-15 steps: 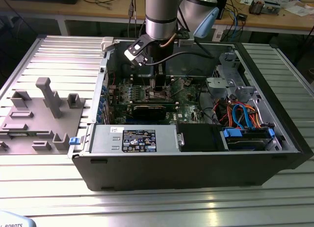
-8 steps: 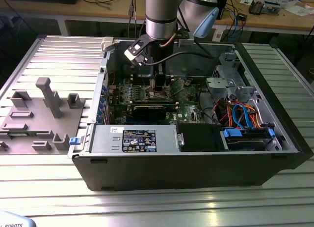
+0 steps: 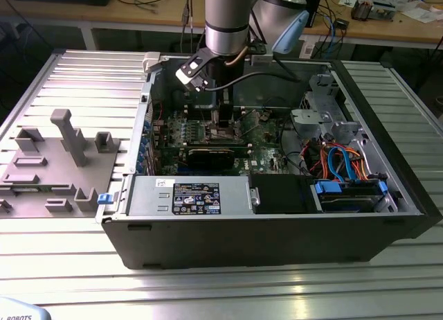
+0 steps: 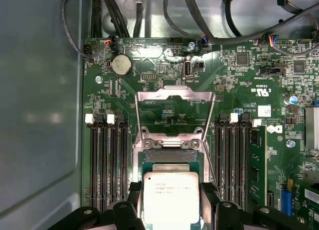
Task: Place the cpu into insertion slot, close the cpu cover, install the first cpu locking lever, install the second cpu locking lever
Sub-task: 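Place the cpu into insertion slot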
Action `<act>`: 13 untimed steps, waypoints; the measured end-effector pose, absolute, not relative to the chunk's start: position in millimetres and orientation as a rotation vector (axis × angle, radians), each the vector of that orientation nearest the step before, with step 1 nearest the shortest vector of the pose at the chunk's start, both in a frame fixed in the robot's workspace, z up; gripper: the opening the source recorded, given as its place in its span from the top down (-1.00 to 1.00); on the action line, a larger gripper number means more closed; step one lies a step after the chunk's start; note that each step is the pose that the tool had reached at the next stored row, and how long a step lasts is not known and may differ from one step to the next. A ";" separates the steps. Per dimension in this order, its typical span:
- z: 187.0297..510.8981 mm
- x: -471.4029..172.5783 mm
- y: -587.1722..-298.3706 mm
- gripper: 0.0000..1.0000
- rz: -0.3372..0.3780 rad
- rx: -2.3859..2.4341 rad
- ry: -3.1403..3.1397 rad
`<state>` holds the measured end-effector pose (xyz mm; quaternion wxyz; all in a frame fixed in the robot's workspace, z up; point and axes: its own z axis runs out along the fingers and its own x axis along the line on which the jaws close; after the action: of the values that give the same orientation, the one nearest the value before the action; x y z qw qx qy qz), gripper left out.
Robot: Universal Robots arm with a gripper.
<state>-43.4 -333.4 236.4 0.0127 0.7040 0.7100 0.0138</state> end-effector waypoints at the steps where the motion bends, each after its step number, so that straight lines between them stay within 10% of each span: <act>1: 235.3 -43.4 -333.2 -0.09 0.043 2.194 2.212; 13: 228.7 -43.4 -332.8 -0.09 0.042 2.193 2.212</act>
<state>-43.4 -332.8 228.7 0.0131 0.7040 0.7100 0.0135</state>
